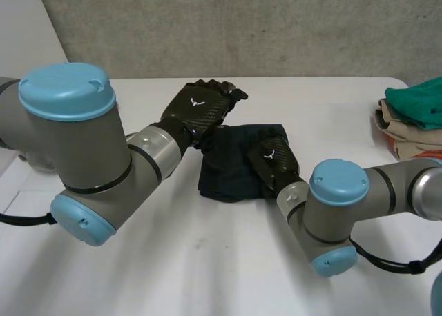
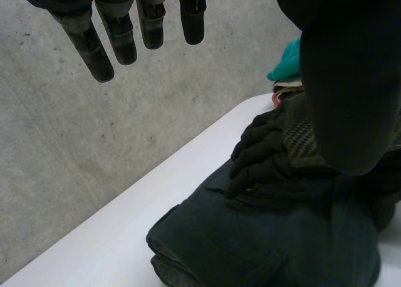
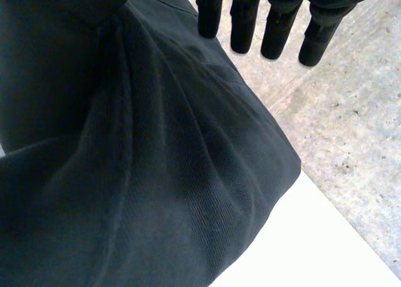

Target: Fold the laundry.

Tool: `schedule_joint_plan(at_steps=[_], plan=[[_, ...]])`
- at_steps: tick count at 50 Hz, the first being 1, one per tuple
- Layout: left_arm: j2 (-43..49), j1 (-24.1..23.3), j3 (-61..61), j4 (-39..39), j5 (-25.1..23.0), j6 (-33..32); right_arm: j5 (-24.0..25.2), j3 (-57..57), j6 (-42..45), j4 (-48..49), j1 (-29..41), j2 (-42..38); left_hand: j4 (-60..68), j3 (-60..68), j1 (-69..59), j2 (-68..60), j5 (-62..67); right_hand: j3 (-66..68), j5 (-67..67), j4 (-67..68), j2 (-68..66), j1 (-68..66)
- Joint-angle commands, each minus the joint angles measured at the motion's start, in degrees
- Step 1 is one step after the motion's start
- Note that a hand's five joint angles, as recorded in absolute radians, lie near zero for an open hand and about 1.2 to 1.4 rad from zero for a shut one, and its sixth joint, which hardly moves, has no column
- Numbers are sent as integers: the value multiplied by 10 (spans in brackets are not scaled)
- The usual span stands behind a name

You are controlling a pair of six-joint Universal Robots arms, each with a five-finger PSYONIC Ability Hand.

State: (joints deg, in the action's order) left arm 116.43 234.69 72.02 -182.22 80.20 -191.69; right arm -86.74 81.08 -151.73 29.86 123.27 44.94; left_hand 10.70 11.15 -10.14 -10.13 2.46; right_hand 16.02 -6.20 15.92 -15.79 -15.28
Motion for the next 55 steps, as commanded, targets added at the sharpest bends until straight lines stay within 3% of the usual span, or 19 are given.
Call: schedule_joint_plan(at_steps=[1, 2, 3, 4, 15, 24, 29, 34, 45, 55], plan=[[-1, 0, 7, 0, 0, 0, 1, -51, 0, -2, 0, -29, -2, -6, -4, -4, -19, 221, -219, 222, -223, -228], [-1, 0, 8, 0, -1, 0, 3, -61, 0, -1, 0, -33, -2, -6, -4, -4, -19, 401, -400, 402, -404, -409], [-2, 0, 8, 0, -1, 0, 3, -66, 0, 0, 0, -34, -2, -6, -4, -4, -19, 476, -475, 478, -479, -484], [-2, 0, 8, 0, -1, 0, 6, -83, 0, 4, -2, -36, -2, -6, -4, -4, -19, 638, -636, 639, -640, -646], [-32, 0, 6, -2, -1, 0, 20, -184, -1, 3, -87, 12, -2, -6, -4, -4, -19, 640, -638, 641, -642, -647], [-42, -7, 6, -19, -1, 1, 92, -239, -28, 8, -215, 66, -2, -6, -4, -4, -19, 640, -638, 641, -642, -647], [-45, -16, 5, -19, -2, 1, 154, -272, -119, 18, -316, 75, -2, -6, -4, -4, -19, 640, -638, 641, -642, -647], [-44, -27, 5, -19, -3, 0, 243, -309, -214, 34, -430, 46, -3, -8, -2, -3, -21, 640, -638, 641, -642, -647], [-42, -37, 10, -19, -3, 0, 414, -329, -307, 83, -567, -95, -3, -8, -2, -3, -21, 640, -638, 641, -642, -647], [-44, -52, 16, -20, -3, 0, 468, -316, -330, 126, -612, -168, -5, -9, -1, -1, -22, 640, -638, 641, -642, -647]])
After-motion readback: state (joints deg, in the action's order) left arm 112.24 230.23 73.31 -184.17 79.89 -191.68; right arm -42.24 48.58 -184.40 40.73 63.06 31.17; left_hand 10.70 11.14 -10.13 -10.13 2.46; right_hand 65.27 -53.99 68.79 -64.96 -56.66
